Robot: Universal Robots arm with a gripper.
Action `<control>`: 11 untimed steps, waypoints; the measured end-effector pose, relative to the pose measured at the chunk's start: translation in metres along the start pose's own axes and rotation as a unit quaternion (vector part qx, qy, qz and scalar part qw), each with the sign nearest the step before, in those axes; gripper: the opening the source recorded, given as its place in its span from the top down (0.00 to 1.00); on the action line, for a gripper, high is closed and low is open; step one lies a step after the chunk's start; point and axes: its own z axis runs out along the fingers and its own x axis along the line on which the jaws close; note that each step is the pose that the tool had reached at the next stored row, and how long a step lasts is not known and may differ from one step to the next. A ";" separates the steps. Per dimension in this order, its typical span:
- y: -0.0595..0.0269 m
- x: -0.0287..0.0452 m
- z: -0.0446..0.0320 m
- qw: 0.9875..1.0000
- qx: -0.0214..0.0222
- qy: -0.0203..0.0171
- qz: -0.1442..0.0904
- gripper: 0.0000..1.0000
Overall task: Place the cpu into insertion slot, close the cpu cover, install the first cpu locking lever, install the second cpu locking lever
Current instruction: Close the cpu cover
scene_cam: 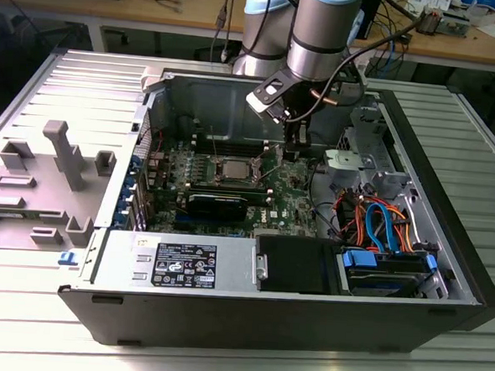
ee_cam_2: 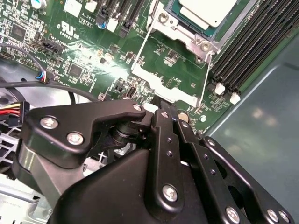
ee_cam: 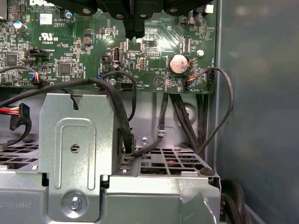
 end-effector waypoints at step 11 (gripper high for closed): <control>-0.0051 0.0002 0.0000 1.000 0.008 0.000 0.000 0.89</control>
